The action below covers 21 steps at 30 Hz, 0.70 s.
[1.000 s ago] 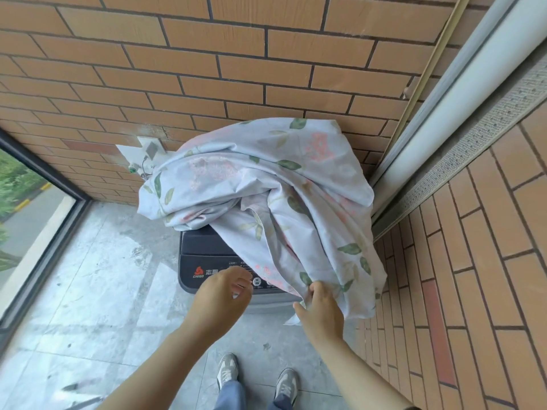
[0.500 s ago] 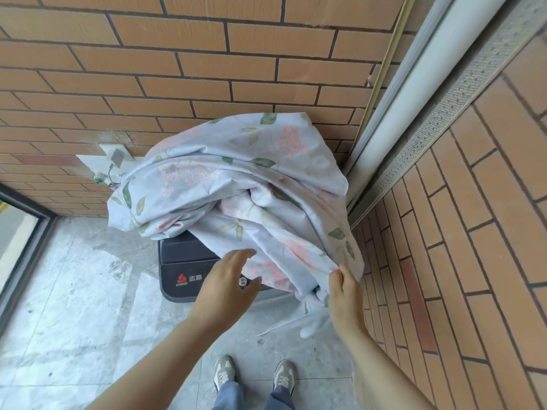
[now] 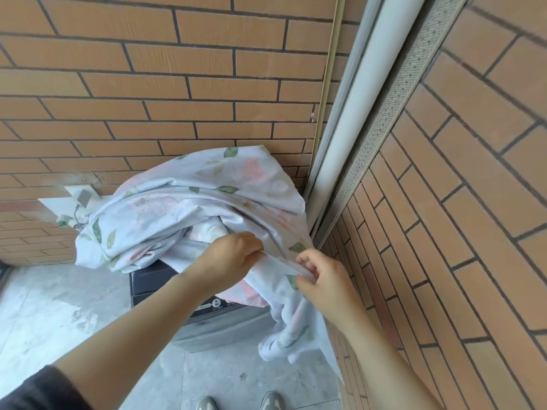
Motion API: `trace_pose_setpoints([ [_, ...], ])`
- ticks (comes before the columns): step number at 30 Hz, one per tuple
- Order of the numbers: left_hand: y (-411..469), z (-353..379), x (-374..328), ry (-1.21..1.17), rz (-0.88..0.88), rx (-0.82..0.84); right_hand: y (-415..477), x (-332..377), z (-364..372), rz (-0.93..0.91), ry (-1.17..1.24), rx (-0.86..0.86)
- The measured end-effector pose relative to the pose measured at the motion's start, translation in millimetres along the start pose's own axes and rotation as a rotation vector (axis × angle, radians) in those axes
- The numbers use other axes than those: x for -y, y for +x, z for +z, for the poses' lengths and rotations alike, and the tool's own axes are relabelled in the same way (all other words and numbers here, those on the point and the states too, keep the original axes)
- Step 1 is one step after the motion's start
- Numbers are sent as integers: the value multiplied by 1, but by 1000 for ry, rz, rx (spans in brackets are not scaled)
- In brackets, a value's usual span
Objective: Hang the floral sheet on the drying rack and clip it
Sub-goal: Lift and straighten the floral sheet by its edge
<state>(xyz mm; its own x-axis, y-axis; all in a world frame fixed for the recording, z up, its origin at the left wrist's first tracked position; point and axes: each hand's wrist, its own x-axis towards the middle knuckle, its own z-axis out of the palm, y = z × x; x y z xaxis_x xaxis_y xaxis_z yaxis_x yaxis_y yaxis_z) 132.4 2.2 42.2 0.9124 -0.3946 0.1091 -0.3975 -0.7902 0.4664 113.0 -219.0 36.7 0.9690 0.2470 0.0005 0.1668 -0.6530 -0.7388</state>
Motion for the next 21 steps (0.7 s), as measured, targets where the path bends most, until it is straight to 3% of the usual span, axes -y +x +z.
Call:
trace_pose_setpoints([
  [4, -15, -13, -5, -90, -56, -104, -10, -20, -10, 117, -80, -98],
  [8, -30, -30, -9, -163, -168, -202, -20, -38, -14, 177, -131, -67],
  [12, -49, -45, -6, -147, -232, -286, -23, -52, -12, 188, -162, -34],
  [15, -62, -47, -6, -96, -282, -312, -19, -53, -13, 193, -169, -131],
  [21, -82, -48, -16, -85, -386, -400, 3, -37, -24, 140, 146, -293],
])
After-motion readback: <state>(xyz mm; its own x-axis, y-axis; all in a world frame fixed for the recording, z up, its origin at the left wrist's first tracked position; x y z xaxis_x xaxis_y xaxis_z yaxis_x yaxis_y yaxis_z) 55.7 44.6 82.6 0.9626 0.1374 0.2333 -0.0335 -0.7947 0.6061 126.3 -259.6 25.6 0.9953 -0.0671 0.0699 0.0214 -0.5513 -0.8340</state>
